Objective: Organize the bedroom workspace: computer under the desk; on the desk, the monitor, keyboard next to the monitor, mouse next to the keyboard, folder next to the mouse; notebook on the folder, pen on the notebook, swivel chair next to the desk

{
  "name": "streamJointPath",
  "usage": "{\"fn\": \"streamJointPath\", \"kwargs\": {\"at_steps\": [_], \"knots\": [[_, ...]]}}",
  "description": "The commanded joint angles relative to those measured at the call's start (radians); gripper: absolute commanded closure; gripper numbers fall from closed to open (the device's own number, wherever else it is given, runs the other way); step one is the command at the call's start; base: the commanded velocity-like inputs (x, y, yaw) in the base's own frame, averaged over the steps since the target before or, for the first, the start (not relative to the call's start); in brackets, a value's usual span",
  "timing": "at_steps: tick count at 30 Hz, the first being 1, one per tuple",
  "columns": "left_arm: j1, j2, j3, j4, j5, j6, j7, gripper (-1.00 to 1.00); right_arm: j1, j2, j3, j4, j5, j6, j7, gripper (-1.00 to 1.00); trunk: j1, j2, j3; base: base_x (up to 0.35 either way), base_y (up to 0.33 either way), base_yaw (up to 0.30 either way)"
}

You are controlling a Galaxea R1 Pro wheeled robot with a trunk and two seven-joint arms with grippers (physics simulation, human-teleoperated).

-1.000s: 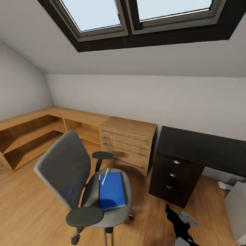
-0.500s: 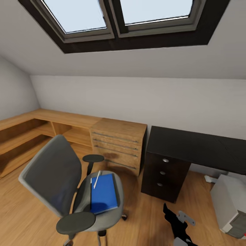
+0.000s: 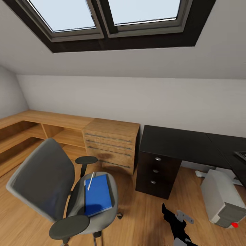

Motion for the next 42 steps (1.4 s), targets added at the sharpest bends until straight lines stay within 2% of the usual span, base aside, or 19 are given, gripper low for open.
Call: {"fn": "streamJointPath", "kwargs": {"at_steps": [1,22,31,42], "knots": [[-0.001,0.0,-0.002,0.001,0.006,-0.003,0.004,-1.0,-0.001,0.0,-0.008,0.002,-0.001,-0.002,0.008,-1.0,-0.004,0.007,0.001,0.0,0.0,-0.051],[-0.001,-0.001,-0.001,0.001,0.007,-0.003,0.004,-1.0,-0.001,0.001,-0.008,0.002,0.004,-0.002,0.008,-1.0,-0.084,0.154,0.055,0.0,0.0,-0.008],[-0.001,-0.001,-0.003,0.001,0.005,-0.004,0.003,-1.0,-0.001,0.001,-0.008,0.002,0.006,-0.002,0.008,-1.0,-0.084,0.154,0.055,0.0,0.0,-0.019],[-0.001,0.002,-0.002,0.001,0.005,-0.005,0.003,-1.0,-0.001,0.001,-0.008,0.002,0.006,-0.002,0.008,-1.0,-0.084,0.154,0.055,0.0,0.0,-0.214]]}}
